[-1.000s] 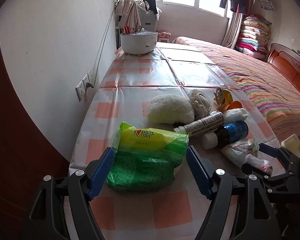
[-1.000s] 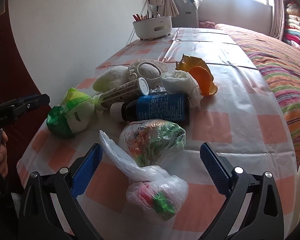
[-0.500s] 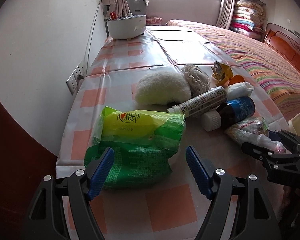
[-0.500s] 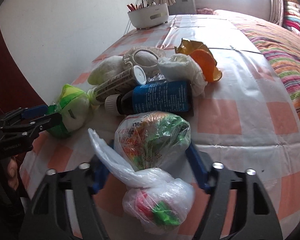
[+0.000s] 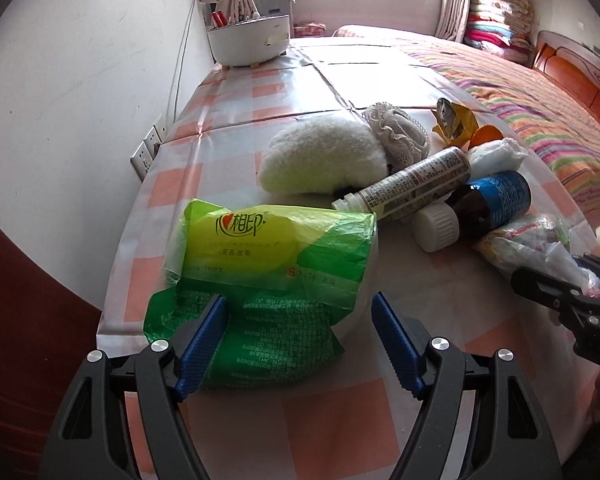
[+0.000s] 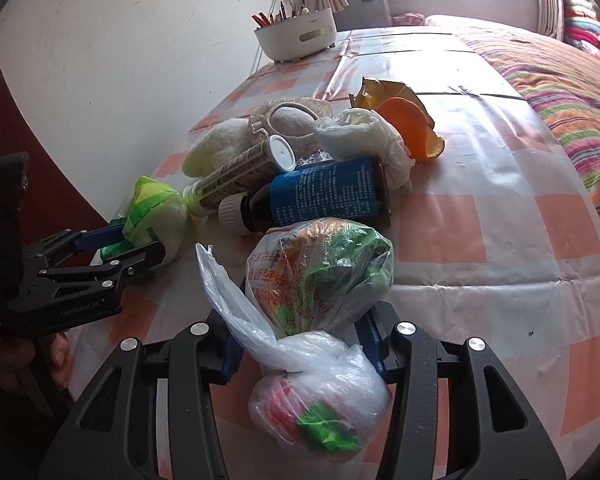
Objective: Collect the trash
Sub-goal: 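Grasp the knotted plastic bag with the right gripper while the left grasps the green wrapper, then carry the plastic bag and green wrapper over the cream bin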
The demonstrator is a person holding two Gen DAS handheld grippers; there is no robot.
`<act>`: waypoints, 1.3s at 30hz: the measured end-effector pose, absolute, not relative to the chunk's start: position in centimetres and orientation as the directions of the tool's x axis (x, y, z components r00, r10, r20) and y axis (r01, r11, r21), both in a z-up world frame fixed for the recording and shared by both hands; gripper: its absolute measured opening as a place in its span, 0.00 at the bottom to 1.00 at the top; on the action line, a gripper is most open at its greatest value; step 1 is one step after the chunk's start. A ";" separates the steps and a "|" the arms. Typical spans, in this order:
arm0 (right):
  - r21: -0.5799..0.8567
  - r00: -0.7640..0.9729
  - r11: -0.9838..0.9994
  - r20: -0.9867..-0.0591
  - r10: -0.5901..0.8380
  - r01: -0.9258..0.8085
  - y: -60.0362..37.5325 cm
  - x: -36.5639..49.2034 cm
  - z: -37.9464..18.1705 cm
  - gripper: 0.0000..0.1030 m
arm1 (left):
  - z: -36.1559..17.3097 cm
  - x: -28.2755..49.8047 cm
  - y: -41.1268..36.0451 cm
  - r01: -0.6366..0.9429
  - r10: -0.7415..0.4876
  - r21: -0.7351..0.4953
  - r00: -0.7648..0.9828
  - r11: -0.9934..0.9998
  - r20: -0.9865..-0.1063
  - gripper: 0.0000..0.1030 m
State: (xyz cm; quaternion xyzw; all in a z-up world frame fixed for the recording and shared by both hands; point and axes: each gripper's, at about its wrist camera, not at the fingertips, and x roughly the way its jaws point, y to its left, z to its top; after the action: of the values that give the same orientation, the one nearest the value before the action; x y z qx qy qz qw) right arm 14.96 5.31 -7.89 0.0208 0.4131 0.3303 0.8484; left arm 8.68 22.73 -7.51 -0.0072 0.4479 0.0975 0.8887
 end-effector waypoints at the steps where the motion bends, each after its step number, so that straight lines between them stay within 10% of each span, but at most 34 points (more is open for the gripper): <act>1: 0.312 0.441 0.780 -0.684 0.581 -0.542 5.3 15.0 -7.9 0.44 | -7.5 8.7 22.9 -0.187 0.167 0.069 0.581 0.980 -0.797 0.69; 9: 0.324 0.456 0.778 -0.664 0.592 -0.538 4.8 14.8 -7.3 0.44 | -6.6 8.1 23.4 -0.214 0.163 0.034 0.621 0.976 -0.767 0.16; 39: 0.350 0.599 0.816 -0.556 0.576 -0.460 -1.9 14.4 -4.3 0.44 | -1.2 6.7 18.3 -0.115 0.080 -0.023 0.812 0.993 -0.578 0.09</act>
State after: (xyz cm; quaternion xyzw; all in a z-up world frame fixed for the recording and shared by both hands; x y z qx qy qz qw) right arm 14.36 -1.90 -4.27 0.0854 0.3405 0.2909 0.8900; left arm 6.72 18.26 -1.19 -0.0286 0.3025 0.0513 0.9514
